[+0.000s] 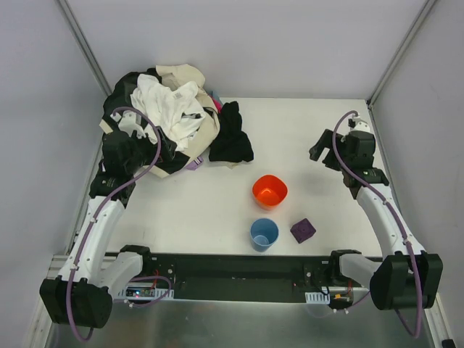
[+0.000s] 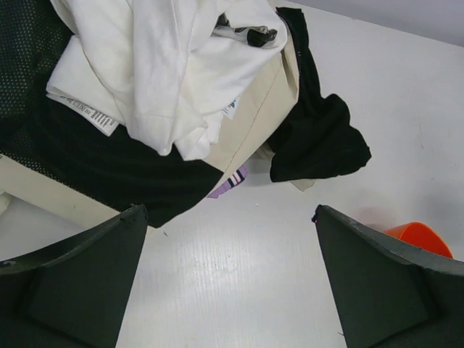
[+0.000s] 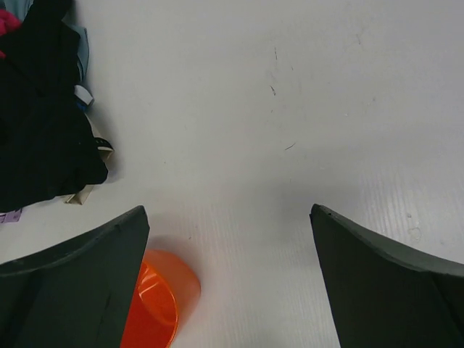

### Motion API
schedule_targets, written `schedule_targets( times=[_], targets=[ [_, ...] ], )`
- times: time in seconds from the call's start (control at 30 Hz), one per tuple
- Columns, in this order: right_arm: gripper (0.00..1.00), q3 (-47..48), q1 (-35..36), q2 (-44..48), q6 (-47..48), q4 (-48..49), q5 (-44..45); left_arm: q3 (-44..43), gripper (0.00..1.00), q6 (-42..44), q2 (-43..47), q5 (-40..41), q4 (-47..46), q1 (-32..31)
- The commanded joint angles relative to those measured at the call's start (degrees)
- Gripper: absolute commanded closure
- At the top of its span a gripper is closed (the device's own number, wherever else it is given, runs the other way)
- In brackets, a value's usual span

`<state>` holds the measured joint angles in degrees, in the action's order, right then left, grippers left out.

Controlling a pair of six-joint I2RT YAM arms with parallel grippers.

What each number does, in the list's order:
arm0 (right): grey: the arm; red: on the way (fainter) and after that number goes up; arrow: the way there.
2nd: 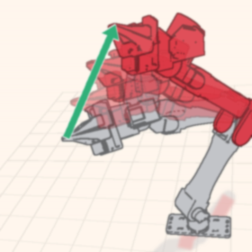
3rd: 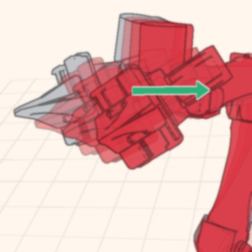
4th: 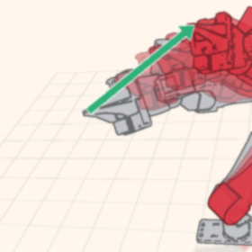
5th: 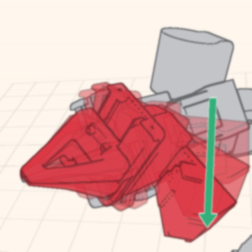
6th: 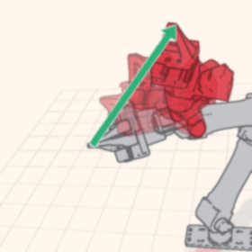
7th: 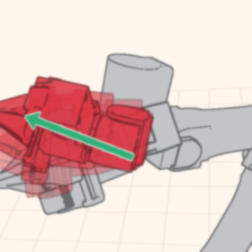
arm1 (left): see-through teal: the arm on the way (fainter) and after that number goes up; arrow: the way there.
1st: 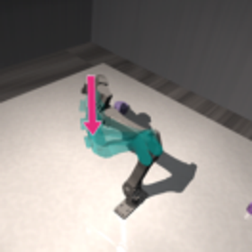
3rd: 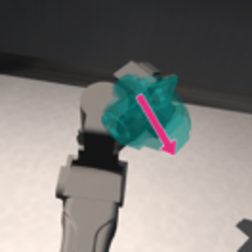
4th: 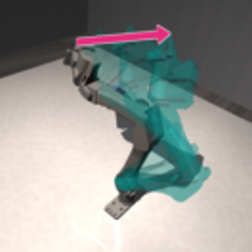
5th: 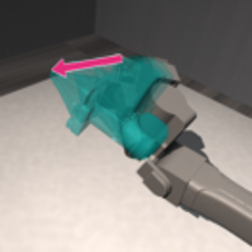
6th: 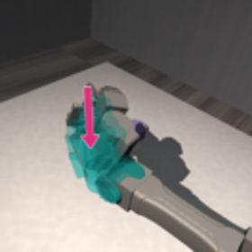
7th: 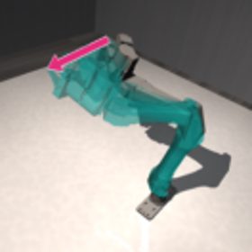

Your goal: Pick out a specific cloth from the pile

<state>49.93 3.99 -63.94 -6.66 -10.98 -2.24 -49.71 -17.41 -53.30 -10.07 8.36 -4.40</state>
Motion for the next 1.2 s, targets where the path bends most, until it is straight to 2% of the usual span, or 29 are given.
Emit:
schedule_targets(
  times=[0.0, 0.07, 0.17, 0.5, 0.63, 0.9, 1.17],
  targets=[
    [0.04, -0.71, 0.67, 2.07, -1.17, -0.88, -2.42, -2.67, 0.01, 0.19, 0.21, -0.49, 0.69, 0.62],
    [0.04, -0.8, 0.58, 1.98, -0.99, -1.14, -2.24, -2.06, 0.01, -0.26, -0.05, -0.13, 0.69, 0.71],
    [0.04, -0.45, 0.58, 1.45, -0.55, -1.76, -2.42, -2.23, 0.01, 0.71, -1.54, -4.25, 0.43, 0.71],
    [0.04, 1.04, 0.58, -1.1, 0.68, -3.61, -2.68, -10.04, 0.01, -3.25, -17.17, -9.28, 3.85, -1.3],
    [0.04, 0.96, 0.58, -1.62, 0.5, -3.69, -3.56, -16.89, 0.01, -2.11, -24.12, -3.66, 8.59, -6.48],
    [0.04, 0.61, 0.58, -2.06, 0.94, -4.31, -4.44, -34.37, 0.01, 4.48, -37.91, 13.65, 18.08, -20.19],
    [0.04, 0.34, 0.58, -1.98, 1.47, -5.19, -4.44, -47.48, 0.01, 9.66, -49.87, 29.65, 22.4, -31.18]
  ],
)
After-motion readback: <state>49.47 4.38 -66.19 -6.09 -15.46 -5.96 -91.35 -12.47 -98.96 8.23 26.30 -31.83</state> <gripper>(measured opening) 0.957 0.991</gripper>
